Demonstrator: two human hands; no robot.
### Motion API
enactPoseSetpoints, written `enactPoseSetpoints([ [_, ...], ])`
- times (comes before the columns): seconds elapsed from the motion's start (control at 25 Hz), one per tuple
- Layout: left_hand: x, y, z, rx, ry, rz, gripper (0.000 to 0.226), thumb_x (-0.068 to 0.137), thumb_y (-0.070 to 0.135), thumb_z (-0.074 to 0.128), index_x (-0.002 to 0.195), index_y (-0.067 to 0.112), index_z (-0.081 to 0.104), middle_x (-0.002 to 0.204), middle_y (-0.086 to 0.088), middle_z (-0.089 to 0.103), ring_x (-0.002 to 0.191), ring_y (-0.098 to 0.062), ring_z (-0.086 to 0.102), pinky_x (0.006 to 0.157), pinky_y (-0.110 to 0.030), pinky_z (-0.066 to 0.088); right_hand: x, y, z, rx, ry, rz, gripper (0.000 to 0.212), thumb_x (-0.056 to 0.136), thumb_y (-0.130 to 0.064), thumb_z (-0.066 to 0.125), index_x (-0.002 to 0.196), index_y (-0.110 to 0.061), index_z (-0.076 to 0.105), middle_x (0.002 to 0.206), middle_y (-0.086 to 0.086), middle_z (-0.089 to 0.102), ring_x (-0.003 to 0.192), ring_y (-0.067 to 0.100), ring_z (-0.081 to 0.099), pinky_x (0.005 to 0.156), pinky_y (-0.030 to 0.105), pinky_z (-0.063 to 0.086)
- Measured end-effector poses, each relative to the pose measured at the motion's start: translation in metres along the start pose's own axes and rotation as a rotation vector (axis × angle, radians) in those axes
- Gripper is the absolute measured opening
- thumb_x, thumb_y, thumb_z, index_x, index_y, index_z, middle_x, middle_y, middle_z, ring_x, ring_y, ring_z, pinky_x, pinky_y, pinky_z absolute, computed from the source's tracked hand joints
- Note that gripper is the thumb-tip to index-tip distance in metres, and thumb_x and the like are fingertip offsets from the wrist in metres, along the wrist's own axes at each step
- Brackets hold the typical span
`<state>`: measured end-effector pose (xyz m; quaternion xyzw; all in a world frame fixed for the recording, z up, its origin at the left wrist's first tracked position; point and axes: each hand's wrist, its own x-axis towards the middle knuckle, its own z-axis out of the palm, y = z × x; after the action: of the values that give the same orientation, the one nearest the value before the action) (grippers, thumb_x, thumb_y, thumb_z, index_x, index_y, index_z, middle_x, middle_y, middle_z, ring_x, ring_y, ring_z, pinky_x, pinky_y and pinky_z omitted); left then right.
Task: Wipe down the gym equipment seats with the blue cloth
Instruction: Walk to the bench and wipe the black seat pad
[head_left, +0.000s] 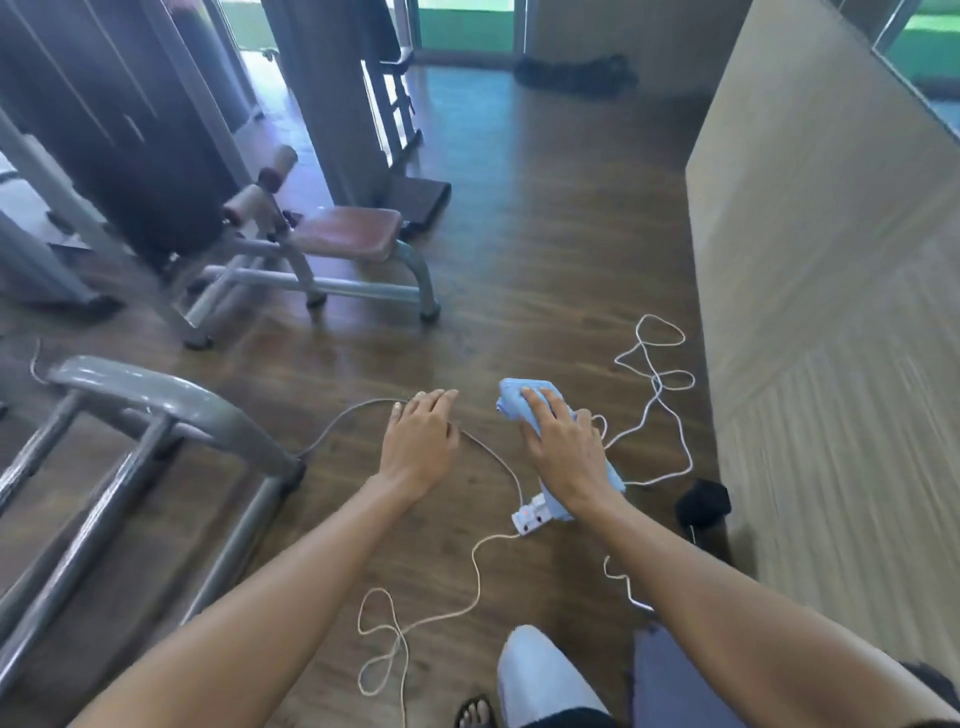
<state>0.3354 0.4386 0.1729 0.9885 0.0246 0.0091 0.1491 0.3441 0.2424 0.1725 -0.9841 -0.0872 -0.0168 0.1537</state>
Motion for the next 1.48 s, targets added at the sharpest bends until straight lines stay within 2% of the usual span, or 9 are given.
enactPoseSetpoints([
  [0.12,0.063,-0.028,-0.007,-0.005,0.001,-0.004,0.05,0.093,0.024,0.048,0.142,0.021,0.043,0.146,0.001,0.046,0.139,-0.02,0.036,0.115,-0.044,0.025,0.069,-0.019,0.012,0.025,0.024,0.028,0.049,0.097,-0.046,0.042,0.143,-0.03,0.039,0.148,-0.008,0.04,0.089,0.034,0.049,0.076,0.044,0.046],
  [0.36,0.25,-0.066,-0.012,0.033,-0.025,0.025,0.046,0.095,0.027,0.048,0.14,0.022,0.045,0.147,0.003,0.045,0.139,-0.018,0.033,0.116,-0.044,0.023,0.256,-0.029,0.037,0.073,0.052,0.064,0.047,0.098,-0.044,0.04,0.143,-0.031,0.038,0.148,-0.009,0.04,0.091,0.033,0.047,0.077,0.042,0.044],
  [0.64,0.48,-0.062,-0.035,0.027,-0.029,0.096,0.045,0.092,0.025,0.05,0.137,0.021,0.048,0.143,0.001,0.05,0.136,-0.019,0.038,0.114,-0.043,0.027,0.471,-0.016,0.025,0.117,0.067,0.16,0.046,0.097,-0.042,0.041,0.142,-0.032,0.038,0.149,-0.009,0.038,0.093,0.032,0.046,0.077,0.042,0.042],
  [0.84,0.634,-0.052,-0.026,0.009,-0.051,0.172,0.045,0.092,0.024,0.049,0.136,0.019,0.049,0.142,0.0,0.051,0.136,-0.02,0.039,0.113,-0.045,0.028,0.607,0.011,0.022,0.098,0.078,0.228,0.048,0.097,-0.04,0.04,0.144,-0.033,0.036,0.151,-0.01,0.035,0.097,0.033,0.047,0.082,0.044,0.044],
  [1.12,0.896,-0.036,-0.006,-0.017,-0.078,0.279,0.045,0.092,0.026,0.049,0.137,0.021,0.047,0.144,0.002,0.049,0.137,-0.017,0.037,0.115,-0.042,0.025,0.848,0.062,0.033,0.086,0.142,0.316,0.049,0.097,-0.043,0.042,0.144,-0.032,0.036,0.151,-0.011,0.035,0.098,0.032,0.048,0.083,0.045,0.046],
  [1.28,1.051,-0.006,-0.015,-0.034,-0.098,0.319,0.045,0.095,0.029,0.049,0.139,0.021,0.046,0.145,0.003,0.047,0.138,-0.018,0.036,0.115,-0.04,0.023,0.98,0.1,0.014,0.08,0.177,0.384,0.049,0.097,-0.042,0.044,0.144,-0.032,0.036,0.152,-0.012,0.034,0.098,0.032,0.048,0.082,0.045,0.047],
  [1.48,1.219,0.04,0.01,-0.037,-0.1,0.381,0.044,0.095,0.03,0.048,0.139,0.022,0.045,0.145,0.005,0.047,0.138,-0.015,0.035,0.116,-0.041,0.023,1.134,0.169,0.013,0.062,0.204,0.431,0.049,0.097,-0.043,0.045,0.143,-0.032,0.036,0.151,-0.011,0.036,0.098,0.031,0.049,0.082,0.044,0.047],
])
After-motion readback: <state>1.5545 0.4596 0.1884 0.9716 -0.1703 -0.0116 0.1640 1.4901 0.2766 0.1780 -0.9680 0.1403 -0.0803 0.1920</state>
